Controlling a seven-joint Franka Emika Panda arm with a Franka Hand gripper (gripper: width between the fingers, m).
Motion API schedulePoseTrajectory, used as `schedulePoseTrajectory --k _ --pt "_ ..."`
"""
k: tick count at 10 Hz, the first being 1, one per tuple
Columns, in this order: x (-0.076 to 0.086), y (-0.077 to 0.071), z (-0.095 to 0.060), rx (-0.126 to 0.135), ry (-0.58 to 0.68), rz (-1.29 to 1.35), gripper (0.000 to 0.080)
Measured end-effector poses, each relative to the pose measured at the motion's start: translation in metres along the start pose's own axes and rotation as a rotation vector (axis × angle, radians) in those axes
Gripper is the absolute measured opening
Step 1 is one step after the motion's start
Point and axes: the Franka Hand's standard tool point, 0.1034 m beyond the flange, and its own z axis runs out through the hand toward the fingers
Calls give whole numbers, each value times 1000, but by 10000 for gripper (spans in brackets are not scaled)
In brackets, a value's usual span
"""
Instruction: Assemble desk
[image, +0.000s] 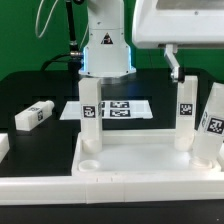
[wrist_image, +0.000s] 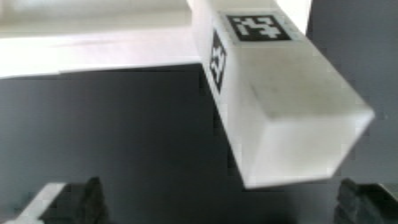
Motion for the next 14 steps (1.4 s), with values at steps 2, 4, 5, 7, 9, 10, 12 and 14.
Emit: schedulePoseTrajectory --k 2,4,5,7,9,10,12,14 --pt "12 4 -12 -38 -250 32 649" --pt "12 4 -2 -65 -321 39 649" --pt "4 -3 3 -74 -349 58 649" --pt "1 -24 10 -59 -315 75 649" --pt "-9 -31 23 -71 -314 73 649" --pt "-14 -28 27 -70 -306 67 649" --pt "-24 -20 32 -73 -311 65 649" --pt "-23 -20 33 -79 -308 105 528"
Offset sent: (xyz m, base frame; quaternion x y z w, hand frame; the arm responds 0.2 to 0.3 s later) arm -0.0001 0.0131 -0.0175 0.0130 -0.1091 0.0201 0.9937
